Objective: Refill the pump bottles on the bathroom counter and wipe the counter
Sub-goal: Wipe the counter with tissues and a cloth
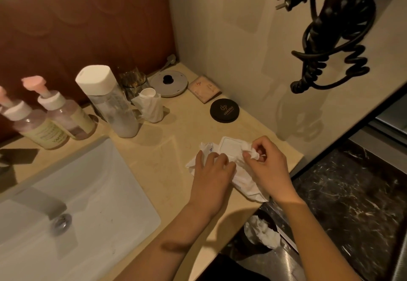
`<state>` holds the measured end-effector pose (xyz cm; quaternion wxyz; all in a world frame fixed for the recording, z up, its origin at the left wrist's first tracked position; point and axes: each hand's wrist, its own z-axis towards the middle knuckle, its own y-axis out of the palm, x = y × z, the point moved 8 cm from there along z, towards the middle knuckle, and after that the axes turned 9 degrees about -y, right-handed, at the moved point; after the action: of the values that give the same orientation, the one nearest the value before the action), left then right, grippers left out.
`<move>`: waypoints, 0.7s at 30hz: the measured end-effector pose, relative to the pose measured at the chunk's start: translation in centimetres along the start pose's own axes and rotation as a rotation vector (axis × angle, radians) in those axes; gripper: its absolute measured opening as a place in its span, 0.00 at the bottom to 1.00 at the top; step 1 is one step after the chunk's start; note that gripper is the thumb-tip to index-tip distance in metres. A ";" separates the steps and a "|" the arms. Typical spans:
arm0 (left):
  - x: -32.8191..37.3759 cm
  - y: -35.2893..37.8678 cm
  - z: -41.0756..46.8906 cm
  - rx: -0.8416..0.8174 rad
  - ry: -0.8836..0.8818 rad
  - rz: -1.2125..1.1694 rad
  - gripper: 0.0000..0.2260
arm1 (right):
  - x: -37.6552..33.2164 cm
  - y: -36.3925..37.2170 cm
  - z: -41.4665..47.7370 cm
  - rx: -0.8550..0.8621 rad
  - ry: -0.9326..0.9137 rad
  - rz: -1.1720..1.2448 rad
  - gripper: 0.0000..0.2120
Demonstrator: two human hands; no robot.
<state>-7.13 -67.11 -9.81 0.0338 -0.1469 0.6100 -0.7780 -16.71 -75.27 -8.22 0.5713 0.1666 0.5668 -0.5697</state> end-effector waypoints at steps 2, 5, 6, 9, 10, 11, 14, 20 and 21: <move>0.1 -0.3 1.1 0.036 -0.002 -0.007 0.12 | -0.2 -1.0 0.7 0.053 -0.004 0.016 0.09; 0.6 -1.4 3.0 0.116 0.004 -0.087 0.09 | -0.3 -2.6 1.8 0.124 -0.005 0.043 0.09; 0.8 -1.7 3.5 0.124 0.009 -0.127 0.11 | -0.3 -3.0 2.0 0.146 0.000 0.061 0.09; 1.6 -2.3 5.5 0.179 0.020 -0.170 0.06 | -0.3 -4.2 2.9 0.212 -0.019 0.080 0.10; 1.9 -2.1 6.4 0.187 0.018 -0.179 0.07 | -0.2 -4.5 3.2 0.227 -0.029 0.083 0.10; 2.3 -1.8 6.9 0.176 0.015 -0.185 0.11 | -0.2 -4.7 3.2 0.234 -0.040 0.082 0.10; 3.1 -0.1 8.6 0.133 0.003 -0.193 0.13 | 0.6 -4.9 3.5 0.209 -0.056 0.050 0.10; 2.6 3.6 8.7 -0.060 -0.036 -0.108 0.14 | 1.3 -3.7 2.3 0.139 -0.034 0.032 0.10; 2.5 3.8 8.4 -0.080 -0.044 -0.104 0.15 | 1.3 -3.4 1.9 0.127 -0.026 0.027 0.09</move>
<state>-7.75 -76.56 -11.22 0.0010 -0.1966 0.6313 -0.7502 -19.03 -78.46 -7.19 0.5746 0.2028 0.5197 -0.5988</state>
